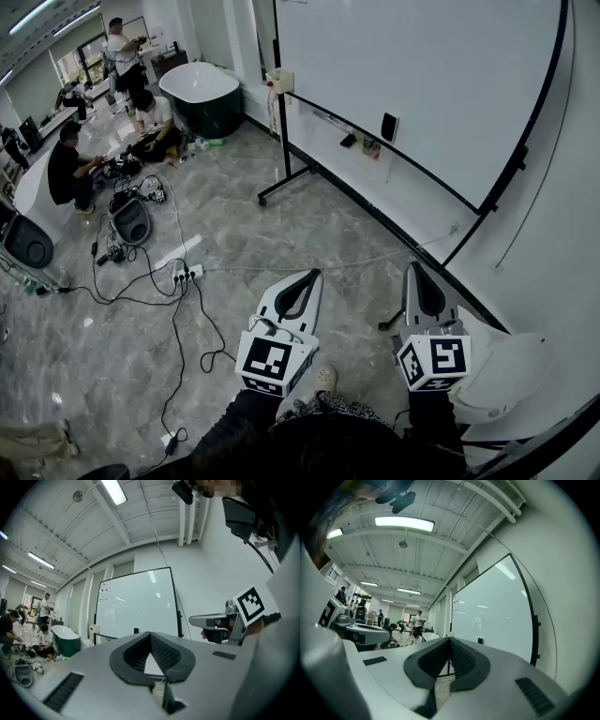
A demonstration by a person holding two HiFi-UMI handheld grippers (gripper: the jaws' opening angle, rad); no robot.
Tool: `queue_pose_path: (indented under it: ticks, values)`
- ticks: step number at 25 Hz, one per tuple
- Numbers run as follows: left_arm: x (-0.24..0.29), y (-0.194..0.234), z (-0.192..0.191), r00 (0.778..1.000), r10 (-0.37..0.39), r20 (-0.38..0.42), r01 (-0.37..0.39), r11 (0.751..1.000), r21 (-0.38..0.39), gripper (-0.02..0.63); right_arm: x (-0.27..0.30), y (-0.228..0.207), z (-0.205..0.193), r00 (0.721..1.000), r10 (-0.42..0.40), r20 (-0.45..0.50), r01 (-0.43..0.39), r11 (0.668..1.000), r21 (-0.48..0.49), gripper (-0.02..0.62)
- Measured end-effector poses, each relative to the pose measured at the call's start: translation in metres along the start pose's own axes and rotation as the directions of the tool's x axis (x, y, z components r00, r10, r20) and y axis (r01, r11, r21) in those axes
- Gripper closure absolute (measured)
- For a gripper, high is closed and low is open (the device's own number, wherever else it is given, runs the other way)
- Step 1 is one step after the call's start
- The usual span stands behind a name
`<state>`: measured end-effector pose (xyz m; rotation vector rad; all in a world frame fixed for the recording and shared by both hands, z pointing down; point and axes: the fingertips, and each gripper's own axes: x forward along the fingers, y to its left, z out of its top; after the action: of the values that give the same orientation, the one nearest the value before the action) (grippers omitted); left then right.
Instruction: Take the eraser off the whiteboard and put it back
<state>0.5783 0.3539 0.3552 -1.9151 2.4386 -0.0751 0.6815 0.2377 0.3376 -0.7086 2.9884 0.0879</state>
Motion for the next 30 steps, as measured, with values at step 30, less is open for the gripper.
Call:
queue_pose_path:
  ticks: [30]
  values:
    - [0.192, 0.129, 0.0, 1.0, 0.004, -0.011, -0.005, 1.0, -0.008, 0.6, 0.216, -0.088, -0.023, 0.998, -0.052, -0.035, 0.053, 0.998, 0.031, 0.586]
